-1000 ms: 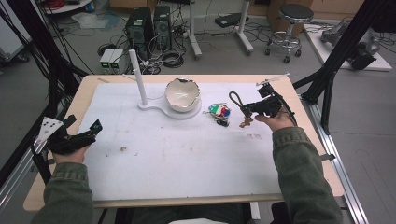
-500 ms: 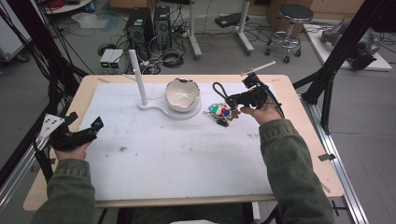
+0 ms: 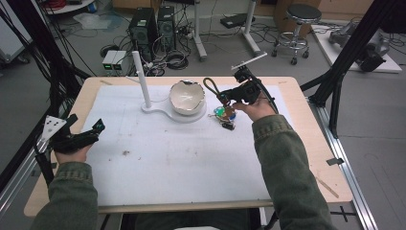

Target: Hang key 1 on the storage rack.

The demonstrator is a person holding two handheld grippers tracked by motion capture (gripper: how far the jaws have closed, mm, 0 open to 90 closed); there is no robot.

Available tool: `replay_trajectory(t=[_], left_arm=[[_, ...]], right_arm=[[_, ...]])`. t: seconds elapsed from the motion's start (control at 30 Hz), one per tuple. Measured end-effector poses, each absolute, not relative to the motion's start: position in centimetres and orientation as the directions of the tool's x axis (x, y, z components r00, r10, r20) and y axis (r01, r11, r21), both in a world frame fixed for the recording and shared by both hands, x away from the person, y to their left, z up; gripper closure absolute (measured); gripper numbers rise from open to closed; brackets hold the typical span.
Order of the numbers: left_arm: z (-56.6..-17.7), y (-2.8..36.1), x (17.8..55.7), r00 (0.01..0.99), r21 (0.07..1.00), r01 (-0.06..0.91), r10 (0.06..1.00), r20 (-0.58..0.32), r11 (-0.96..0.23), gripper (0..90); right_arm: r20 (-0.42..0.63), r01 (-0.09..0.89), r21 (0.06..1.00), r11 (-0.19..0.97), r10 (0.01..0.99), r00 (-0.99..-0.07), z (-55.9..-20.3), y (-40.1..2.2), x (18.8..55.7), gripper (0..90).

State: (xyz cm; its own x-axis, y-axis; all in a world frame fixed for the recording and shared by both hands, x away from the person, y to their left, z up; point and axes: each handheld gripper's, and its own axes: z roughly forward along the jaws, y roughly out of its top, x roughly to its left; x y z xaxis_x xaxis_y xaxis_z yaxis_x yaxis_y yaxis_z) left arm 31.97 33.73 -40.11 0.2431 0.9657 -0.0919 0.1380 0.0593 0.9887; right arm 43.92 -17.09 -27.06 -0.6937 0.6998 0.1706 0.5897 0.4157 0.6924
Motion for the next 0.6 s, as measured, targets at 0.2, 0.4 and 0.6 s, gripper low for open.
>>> replay_trajectory(t=[0.2,0.4,0.6], left_arm=[[-40.1,33.7,32.0,0.246,0.989,0.139,0.965,-0.093,0.06,1.7],[-40.2,33.6,32.1,0.243,0.988,0.142,0.966,-0.09,0.057,1.8],[-40.4,33.9,32.1,0.237,0.987,0.148,0.967,-0.09,0.055,1.7]], right_arm=[[0.176,0.581,0.697,0.42,0.685,-0.707,-26.1,-16.2,43.9,77.4],[0.181,0.573,0.707,0.415,0.677,-0.713,-24.9,-15.3,44.1,77.3],[0.199,0.568,0.704,0.427,0.648,-0.735,-24.3,-14.0,45.1,77.3]])
